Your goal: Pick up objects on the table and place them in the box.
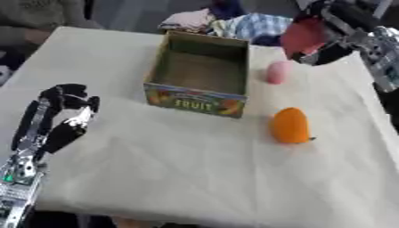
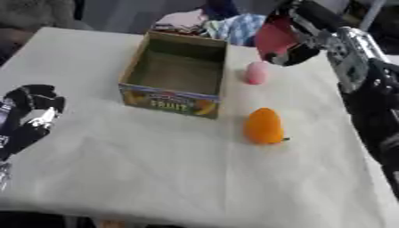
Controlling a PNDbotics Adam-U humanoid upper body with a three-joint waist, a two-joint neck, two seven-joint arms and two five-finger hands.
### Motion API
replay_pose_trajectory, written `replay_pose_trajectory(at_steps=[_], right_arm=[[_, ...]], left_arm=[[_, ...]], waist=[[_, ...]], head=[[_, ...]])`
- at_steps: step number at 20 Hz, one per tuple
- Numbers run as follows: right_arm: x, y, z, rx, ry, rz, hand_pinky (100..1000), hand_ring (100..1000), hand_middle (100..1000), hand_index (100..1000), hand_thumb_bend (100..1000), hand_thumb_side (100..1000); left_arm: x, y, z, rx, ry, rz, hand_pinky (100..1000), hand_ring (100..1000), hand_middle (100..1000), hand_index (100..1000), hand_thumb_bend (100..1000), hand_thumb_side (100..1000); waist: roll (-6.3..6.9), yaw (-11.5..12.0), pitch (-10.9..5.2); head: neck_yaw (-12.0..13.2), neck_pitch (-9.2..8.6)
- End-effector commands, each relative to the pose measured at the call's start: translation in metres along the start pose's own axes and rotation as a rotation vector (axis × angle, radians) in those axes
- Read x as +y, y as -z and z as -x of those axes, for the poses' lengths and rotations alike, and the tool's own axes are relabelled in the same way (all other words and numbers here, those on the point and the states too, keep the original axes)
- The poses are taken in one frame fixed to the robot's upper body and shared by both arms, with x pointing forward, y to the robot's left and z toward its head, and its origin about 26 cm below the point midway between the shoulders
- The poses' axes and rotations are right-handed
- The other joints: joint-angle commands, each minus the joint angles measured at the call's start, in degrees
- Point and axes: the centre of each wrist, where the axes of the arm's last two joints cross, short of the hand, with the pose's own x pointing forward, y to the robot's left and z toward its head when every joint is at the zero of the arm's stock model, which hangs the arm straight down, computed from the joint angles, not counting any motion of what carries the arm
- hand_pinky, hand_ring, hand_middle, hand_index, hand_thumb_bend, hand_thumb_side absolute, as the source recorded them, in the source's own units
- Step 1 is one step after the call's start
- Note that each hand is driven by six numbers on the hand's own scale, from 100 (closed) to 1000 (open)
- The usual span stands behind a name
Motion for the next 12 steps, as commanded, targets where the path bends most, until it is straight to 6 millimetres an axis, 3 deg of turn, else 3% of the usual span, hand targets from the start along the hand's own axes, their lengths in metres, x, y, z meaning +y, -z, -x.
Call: replay_pose_trajectory(at_steps=[1,12], right_arm=[[-0.006,0.019,-0.013,-0.007,-0.01,0.028,667,712,472,642,371,127],[0.025,0.062,-0.061,-0.005,0.007,0.045,676,727,510,688,354,175]], left_arm=[[0.003,0.007,-0.01,-0.044,0.001,0.009,693,625,610,737,348,455],[-0.009,0.018,-0.024,-0.1,-0.035,0.063,692,625,610,737,349,456]], waist=[[0.35,0.5,-0.74],[0.65,4.6,-0.03]], head=[[-0.9,-0.49],[-4.3,-1.32]])
